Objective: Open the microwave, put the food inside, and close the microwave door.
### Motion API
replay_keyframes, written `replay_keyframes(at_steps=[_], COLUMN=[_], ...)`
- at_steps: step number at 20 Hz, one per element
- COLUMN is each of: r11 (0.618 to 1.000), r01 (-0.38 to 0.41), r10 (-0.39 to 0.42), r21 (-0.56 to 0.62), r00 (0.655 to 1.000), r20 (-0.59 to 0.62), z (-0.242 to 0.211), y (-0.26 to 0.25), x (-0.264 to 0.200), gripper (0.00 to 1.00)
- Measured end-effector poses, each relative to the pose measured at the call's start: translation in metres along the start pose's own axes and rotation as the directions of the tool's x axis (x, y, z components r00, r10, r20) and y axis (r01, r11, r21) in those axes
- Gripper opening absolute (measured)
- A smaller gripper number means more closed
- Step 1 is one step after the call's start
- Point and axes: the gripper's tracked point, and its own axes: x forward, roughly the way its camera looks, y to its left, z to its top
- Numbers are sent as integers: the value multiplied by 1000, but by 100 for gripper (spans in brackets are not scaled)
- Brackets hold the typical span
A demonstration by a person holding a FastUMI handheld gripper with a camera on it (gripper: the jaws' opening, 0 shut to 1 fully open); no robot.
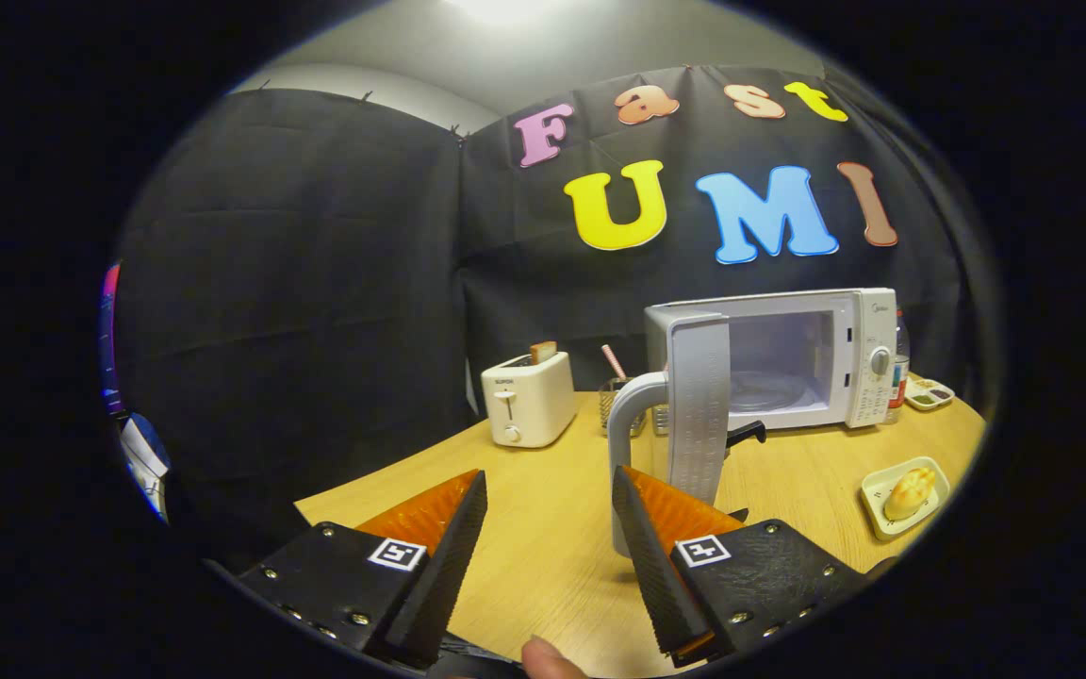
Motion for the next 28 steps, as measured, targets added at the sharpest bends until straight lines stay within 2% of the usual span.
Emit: replay_keyframes(at_steps=[1, 3, 8, 13, 18, 22, 24, 26, 28], r11=[1000, 1000, 985, 924, 886, 852, 840, 852, 844], r01=[-17, -3, 138, 321, 441, 514, 529, 513, 526], r10=[17, 3, -125, -307, -447, -524, -543, -519, -531], r21=[6, -5, -102, -210, -144, -102, -122, -101, -107], r00=[1000, 999, 985, 947, 894, 843, 815, 807, 791], r20=[5, 42, 122, 96, -14, -124, -201, -282, -305], z=[3, 14, 20, 4, -20, -42, -59, -77, -83], y=[-6, -29, -99, -193, -291, -343, -360, -365, -374], x=[-9, -30, -56, -81, -95, -99, -98, -94, -95], gripper=[84, 88, 88, 88, 88, 89, 88, 89, 89])
